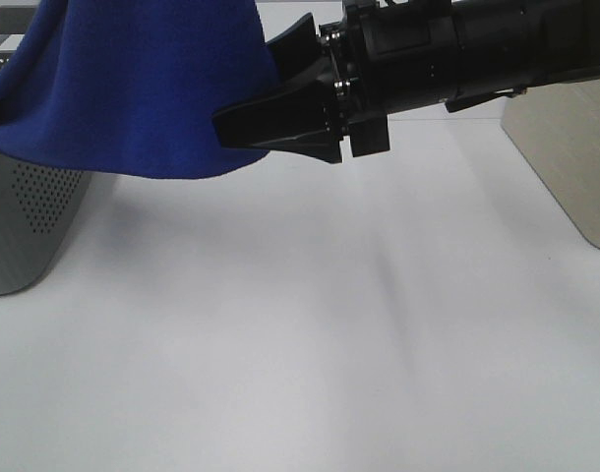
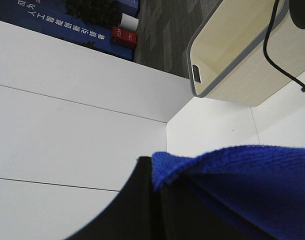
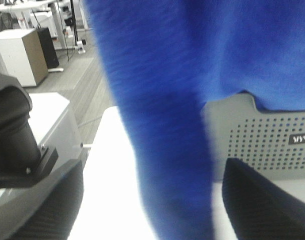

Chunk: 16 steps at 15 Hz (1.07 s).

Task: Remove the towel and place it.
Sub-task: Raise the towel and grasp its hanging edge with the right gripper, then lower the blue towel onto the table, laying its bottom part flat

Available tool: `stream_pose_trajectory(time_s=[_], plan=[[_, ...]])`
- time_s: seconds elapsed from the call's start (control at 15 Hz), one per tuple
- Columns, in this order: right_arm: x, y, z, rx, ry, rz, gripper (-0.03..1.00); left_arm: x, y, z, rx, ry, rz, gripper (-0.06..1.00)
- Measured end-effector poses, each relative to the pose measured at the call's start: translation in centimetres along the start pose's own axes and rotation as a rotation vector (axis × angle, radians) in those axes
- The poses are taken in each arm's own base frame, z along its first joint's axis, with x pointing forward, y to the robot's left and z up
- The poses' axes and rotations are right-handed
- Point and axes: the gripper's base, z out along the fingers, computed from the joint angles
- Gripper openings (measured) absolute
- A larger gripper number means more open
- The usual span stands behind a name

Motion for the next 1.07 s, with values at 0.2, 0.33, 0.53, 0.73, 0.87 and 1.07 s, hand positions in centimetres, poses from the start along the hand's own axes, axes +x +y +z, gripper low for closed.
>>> stream_pose_trajectory(time_s=[0.2, 0.33, 0.53, 0.73, 0.87, 1.07], plan=[[0.49, 0.17, -0.01, -0.019, 0.054, -0.005, 0.70, 0.31, 0.38, -0.01, -0.042, 0.034, 0.026, 0.00], [0.52, 0.11, -0.02, -0.012, 0.057, -0.004, 0.52, 0.38, 0.40, -0.02, -0.043, 0.043, 0.035, 0.00], [0.64, -0.29, -0.03, 0.032, 0.070, 0.007, 0.17, 0.58, 0.36, -0.03, -0.038, 0.064, 0.058, 0.00], [0.51, -0.32, -0.02, 0.036, 0.056, 0.031, 0.02, 0.67, 0.34, -0.03, -0.036, 0.075, 0.045, 0.00], [0.47, -0.25, -0.02, 0.029, 0.051, 0.048, 0.02, 0.67, 0.32, -0.03, -0.035, 0.075, 0.020, 0.00], [0.53, -0.77, -0.05, 0.090, 0.050, 0.206, 0.02, 0.85, 0.21, 0.26, -0.032, 0.075, -0.069, 0.00]])
